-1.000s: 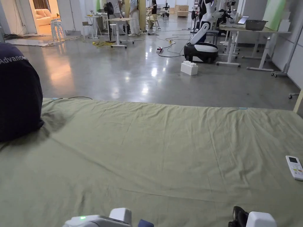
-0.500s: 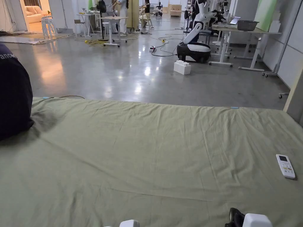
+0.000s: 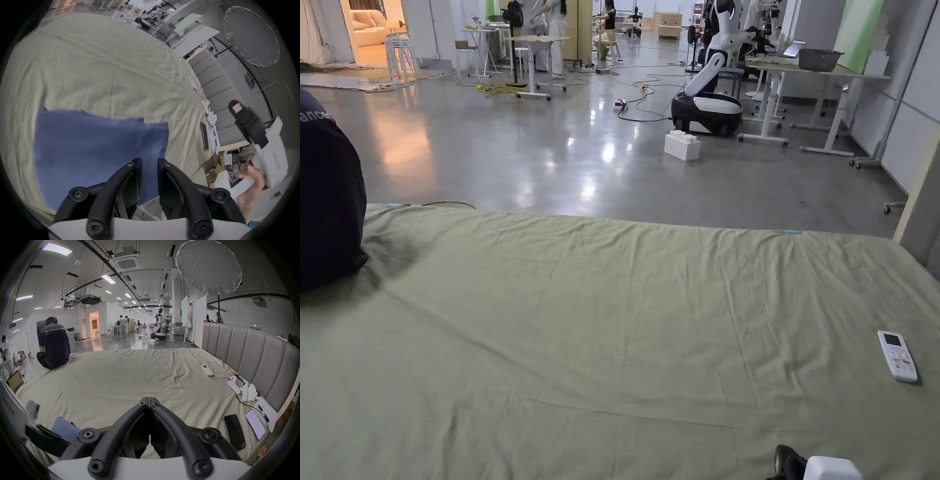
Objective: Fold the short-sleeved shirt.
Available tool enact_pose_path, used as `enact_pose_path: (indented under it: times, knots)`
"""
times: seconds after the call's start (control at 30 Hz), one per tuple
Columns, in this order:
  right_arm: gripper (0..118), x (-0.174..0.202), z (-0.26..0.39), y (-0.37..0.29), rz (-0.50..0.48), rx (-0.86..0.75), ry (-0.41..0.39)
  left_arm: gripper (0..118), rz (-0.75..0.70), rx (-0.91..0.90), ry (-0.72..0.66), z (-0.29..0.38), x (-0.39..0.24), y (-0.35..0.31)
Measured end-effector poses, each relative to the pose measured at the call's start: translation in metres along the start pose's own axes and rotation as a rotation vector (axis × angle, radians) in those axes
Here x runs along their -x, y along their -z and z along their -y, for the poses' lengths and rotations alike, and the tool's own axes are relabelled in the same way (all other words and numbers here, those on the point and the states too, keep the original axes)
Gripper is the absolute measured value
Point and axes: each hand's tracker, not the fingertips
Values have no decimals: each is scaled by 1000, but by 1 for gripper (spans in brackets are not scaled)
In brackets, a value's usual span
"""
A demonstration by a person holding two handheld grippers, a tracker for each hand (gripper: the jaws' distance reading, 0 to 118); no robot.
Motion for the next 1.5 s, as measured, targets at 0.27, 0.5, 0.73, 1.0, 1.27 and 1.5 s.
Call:
enact_pose_path:
  times: [0.27, 0.5, 0.73, 1.0, 1.27, 1.5]
  knots:
    - [0, 3, 2, -2, 2, 11, -13, 4, -30, -23, -27, 14, 10, 42]
    - [0, 8, -8, -4, 3, -24, -17, 4, 67, -110, 49, 6, 5, 5]
    - [0, 14, -35, -5, 33, -134, -15, 4, -110, -534, 267, -19, -10, -79]
    - [0, 19, -69, -8, 74, -267, -34, 4, -453, -1002, 375, -34, -22, -147]
    - [0, 18, -79, -5, 87, -296, -50, 4, -602, -1101, 358, -41, -8, -162]
    - [0, 25, -68, -19, 73, -264, -69, 4, -649, -1091, 387, -28, -1, -166]
